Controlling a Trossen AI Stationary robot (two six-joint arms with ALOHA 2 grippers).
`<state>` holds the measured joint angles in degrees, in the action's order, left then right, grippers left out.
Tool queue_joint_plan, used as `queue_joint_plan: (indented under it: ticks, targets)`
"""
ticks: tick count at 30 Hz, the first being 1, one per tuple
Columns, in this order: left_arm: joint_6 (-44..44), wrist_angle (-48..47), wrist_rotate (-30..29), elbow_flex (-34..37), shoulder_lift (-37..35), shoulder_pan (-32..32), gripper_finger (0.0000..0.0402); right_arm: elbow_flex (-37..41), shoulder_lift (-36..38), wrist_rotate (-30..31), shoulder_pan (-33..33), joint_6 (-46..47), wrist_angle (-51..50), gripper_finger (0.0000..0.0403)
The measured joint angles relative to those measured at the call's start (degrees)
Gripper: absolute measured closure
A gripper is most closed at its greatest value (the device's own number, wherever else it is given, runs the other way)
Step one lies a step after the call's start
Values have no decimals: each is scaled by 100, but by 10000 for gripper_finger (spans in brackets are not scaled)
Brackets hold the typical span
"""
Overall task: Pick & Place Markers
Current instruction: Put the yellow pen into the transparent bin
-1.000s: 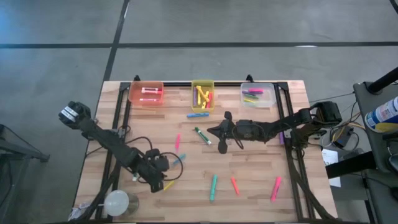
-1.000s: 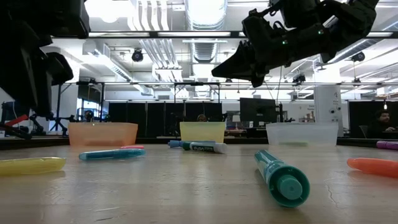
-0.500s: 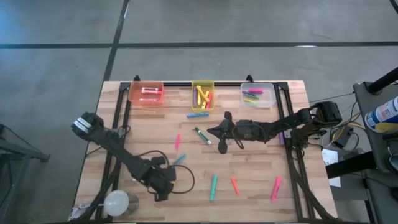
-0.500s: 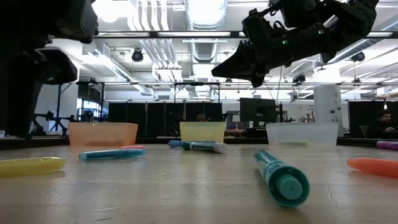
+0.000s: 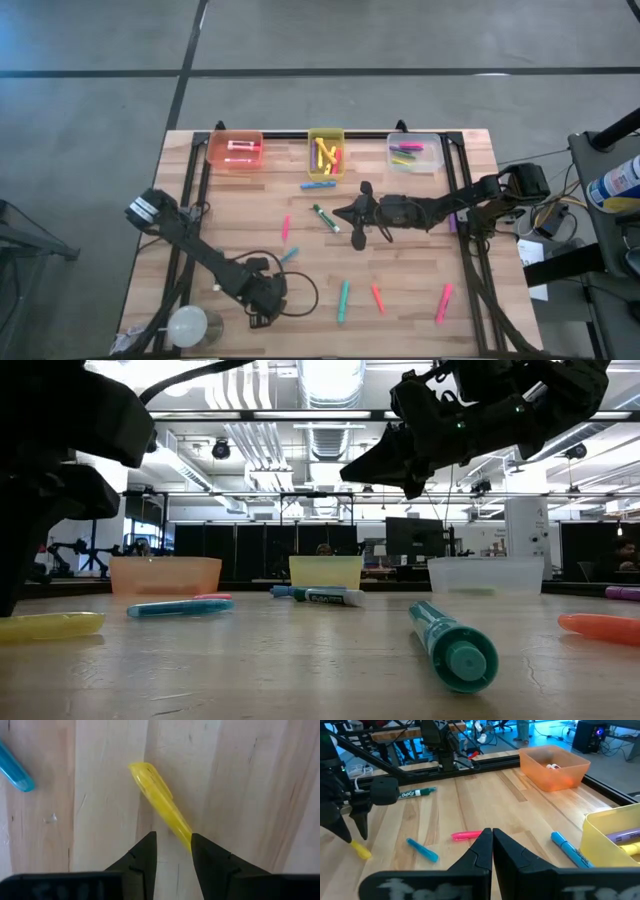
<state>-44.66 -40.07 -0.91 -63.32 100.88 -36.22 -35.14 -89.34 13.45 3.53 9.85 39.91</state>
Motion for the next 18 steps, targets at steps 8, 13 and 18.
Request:
queue_joint_plan:
  ticks: [8,13,18]
  targets:
    - [-98,7,11,67,-19,13,287,0,0,2,-2,0,10,394]
    - [-200,143,2,200,26,56,287,0,0,2,0,0,8,394]
    - [-308,303,-22,443,-48,99,288,0,0,2,-2,-23,8,394]
